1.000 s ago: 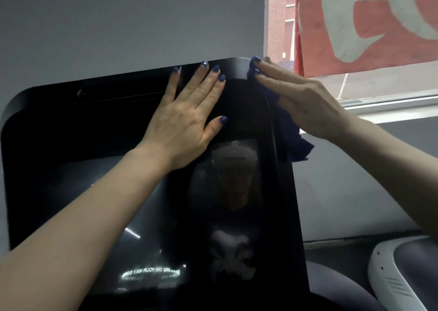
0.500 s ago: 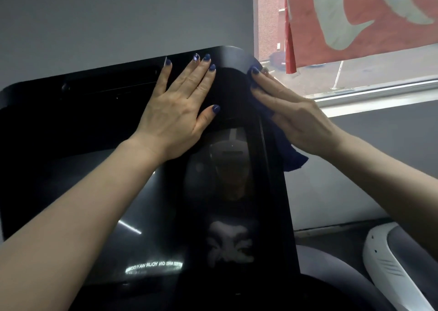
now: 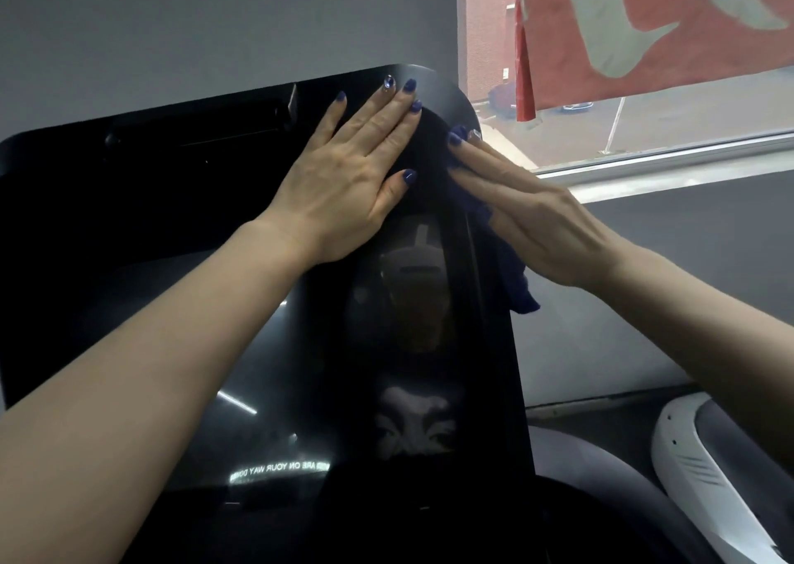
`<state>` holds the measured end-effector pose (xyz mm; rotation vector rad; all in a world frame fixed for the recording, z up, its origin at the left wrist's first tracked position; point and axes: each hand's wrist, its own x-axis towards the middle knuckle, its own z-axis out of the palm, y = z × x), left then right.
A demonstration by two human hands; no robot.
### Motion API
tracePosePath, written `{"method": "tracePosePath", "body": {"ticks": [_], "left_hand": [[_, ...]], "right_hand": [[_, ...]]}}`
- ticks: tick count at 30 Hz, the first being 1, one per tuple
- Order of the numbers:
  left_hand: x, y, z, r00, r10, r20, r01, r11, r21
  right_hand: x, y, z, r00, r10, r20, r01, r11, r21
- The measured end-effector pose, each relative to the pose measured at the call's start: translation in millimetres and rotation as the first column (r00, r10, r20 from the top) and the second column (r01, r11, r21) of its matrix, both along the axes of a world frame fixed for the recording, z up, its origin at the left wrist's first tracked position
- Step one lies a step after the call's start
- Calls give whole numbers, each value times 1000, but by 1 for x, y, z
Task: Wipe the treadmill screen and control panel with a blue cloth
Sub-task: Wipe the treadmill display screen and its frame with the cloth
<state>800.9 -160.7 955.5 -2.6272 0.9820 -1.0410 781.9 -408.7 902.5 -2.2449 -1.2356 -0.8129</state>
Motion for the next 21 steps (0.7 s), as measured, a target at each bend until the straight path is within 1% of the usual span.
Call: {"method": "tracePosePath", "body": {"ticks": [3, 6, 8, 11, 13, 17, 21], "left_hand": [[0, 0, -1, 1000, 6, -1, -6, 1000, 1], [-2, -1, -1, 1000, 16, -3, -16, 1000, 14], [-3, -3, -1, 1000, 7, -6, -7, 1000, 23], [-5, -9, -4, 999, -38, 14, 36, 996, 77], [-5, -12, -5, 999, -48, 3, 47, 995, 93], [-4, -12, -5, 999, -44, -19, 46, 994, 95], [-4, -12, -5, 999, -43, -19, 44, 994, 98]], "right_hand": [[-4, 7, -6, 1000, 4, 29, -4, 1000, 5], [-13, 0, -18, 998, 44, 44, -41, 997, -73], [-12, -4, -13, 998, 50, 46, -45, 993, -110], [-5, 2, -1, 999, 21, 44, -17, 995, -94], [-7, 6, -3, 999, 5, 39, -2, 996, -86], [-21, -2, -26, 998, 32, 50, -22, 983, -181], [-17, -12, -16, 994, 55, 89, -27, 958, -286]]}}
